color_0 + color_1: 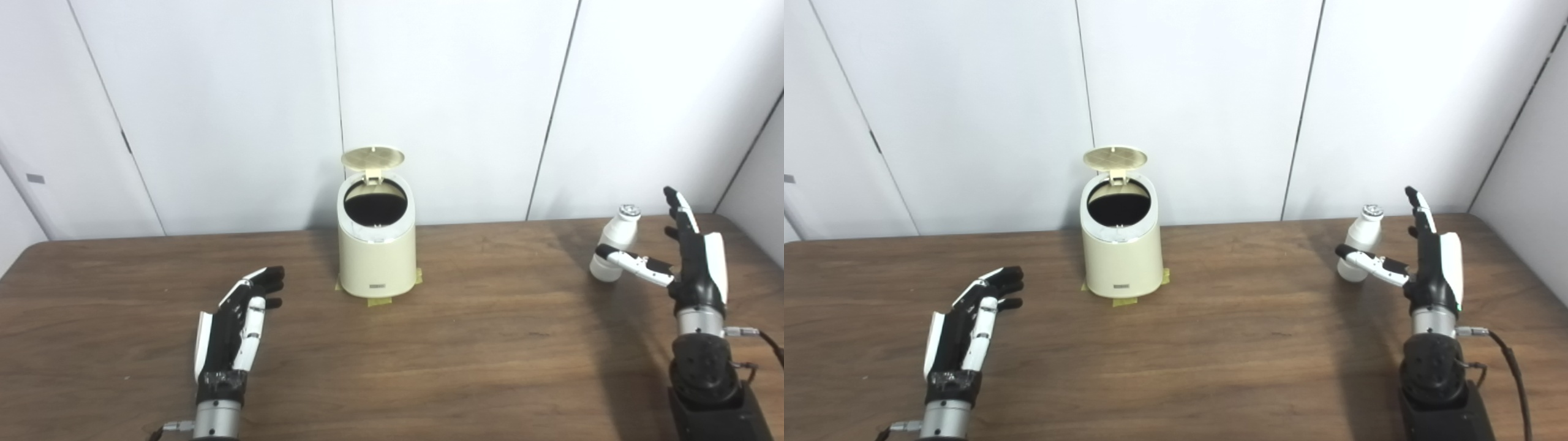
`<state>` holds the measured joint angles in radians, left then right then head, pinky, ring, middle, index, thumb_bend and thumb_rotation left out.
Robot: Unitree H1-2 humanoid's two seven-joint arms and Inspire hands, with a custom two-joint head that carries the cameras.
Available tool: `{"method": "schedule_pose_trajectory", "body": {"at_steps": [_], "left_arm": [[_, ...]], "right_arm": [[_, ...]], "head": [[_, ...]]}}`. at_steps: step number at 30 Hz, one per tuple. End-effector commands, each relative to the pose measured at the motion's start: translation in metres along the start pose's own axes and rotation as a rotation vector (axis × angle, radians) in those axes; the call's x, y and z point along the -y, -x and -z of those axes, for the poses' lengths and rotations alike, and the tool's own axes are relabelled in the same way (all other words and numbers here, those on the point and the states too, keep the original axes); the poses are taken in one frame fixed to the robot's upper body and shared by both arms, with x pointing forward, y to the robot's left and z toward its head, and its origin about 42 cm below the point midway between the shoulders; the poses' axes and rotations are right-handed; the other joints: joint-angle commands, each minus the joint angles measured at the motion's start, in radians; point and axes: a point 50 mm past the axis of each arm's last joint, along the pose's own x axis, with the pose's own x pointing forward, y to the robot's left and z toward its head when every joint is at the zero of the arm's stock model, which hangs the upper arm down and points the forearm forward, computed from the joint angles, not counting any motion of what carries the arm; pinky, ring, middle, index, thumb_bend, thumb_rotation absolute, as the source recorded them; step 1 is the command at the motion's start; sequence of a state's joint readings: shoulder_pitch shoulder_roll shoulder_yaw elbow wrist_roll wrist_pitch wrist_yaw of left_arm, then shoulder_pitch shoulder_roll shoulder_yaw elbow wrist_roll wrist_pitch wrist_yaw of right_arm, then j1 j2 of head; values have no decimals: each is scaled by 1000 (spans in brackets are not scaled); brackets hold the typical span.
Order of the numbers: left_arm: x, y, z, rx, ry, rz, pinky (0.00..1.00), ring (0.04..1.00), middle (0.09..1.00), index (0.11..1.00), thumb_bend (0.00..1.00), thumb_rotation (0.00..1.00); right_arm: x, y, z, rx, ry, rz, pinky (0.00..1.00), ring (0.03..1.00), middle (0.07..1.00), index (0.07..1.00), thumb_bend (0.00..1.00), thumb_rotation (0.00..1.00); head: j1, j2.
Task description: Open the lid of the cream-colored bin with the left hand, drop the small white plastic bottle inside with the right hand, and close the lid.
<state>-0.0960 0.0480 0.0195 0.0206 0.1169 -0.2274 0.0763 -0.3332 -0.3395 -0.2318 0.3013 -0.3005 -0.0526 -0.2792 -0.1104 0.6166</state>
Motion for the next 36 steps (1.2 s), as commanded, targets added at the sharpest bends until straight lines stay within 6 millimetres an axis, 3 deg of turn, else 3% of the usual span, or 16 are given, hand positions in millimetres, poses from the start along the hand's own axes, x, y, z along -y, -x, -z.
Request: {"method": "schedule_pose_trajectory", "body": {"at_steps": [1, 9, 19, 21, 25, 31, 36], "left_arm": [[-6, 3, 2, 32, -41, 3, 690, 765, 767, 749, 149, 777], [-7, 3, 1, 27, -38, 4, 696, 772, 771, 753, 170, 778], [-6, 3, -1, 25, -33, 4, 702, 773, 772, 754, 163, 767], [-6, 4, -1, 26, -40, 4, 700, 772, 773, 752, 165, 771], [-6, 3, 0, 31, -37, 0, 687, 764, 766, 747, 161, 774], [-8, 3, 1, 32, -38, 2, 702, 770, 771, 750, 160, 789], [-9, 2, 1, 41, -49, 6, 700, 772, 772, 751, 162, 789]], "right_arm": [[10, -23, -28, 129, -27, 47, 851, 929, 932, 932, 899, 309], [3, -32, -22, 112, -20, 29, 824, 913, 925, 922, 897, 297], [-9, -29, -12, 61, -40, -14, 842, 914, 904, 900, 979, 380], [-10, -29, -11, 52, -43, -23, 846, 914, 901, 888, 917, 318], [-14, -30, -13, 56, -15, -37, 823, 884, 874, 860, 895, 319], [-19, -39, -14, 24, -19, -57, 770, 847, 850, 834, 929, 363], [-25, -50, -11, -12, -38, -73, 799, 864, 860, 841, 942, 360]], "head": [[-1, 0], [-2, -2], [4, -2], [5, -1], [7, 0], [7, -1], [4, -1]]}}
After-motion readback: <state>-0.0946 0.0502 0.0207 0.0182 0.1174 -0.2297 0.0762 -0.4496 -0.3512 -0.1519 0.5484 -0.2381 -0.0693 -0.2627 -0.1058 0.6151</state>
